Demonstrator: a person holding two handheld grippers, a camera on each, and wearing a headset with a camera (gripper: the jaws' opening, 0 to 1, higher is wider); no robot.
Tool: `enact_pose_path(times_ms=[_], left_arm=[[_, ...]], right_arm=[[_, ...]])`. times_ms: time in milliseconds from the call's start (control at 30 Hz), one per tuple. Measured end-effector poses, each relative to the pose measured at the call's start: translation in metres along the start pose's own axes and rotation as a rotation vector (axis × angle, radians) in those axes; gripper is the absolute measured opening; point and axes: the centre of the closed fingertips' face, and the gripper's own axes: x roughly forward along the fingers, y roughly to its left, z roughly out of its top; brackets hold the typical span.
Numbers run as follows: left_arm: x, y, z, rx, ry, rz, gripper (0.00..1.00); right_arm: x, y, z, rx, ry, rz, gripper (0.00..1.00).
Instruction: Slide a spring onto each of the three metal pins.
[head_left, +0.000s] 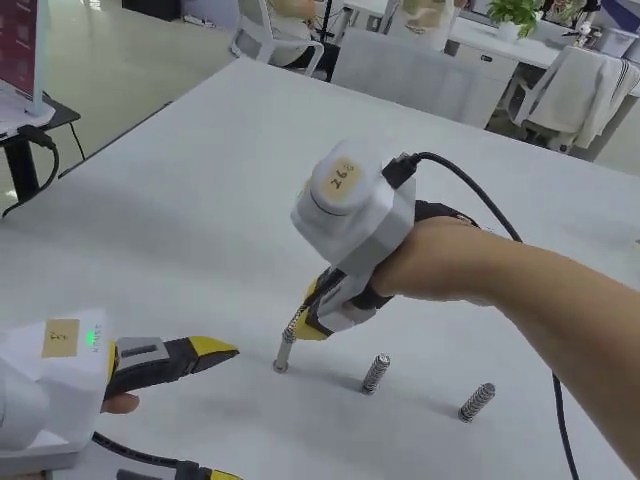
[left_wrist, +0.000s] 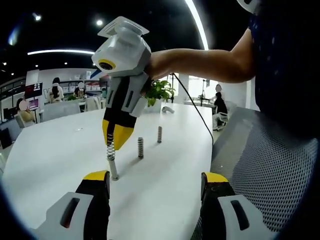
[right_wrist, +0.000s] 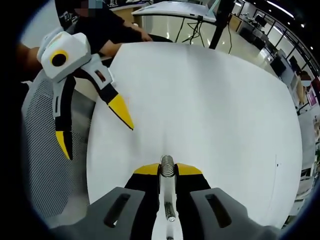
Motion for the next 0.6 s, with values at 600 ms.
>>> enact_pose_path(times_ms=[600], left_arm=[[0.0019,0.0005,-0.0003,0.004,0.008,-0.012,0.68]], right_arm=[[0.0055,-0.0019,0.0026,-0.002,0.037,0.017,0.09]])
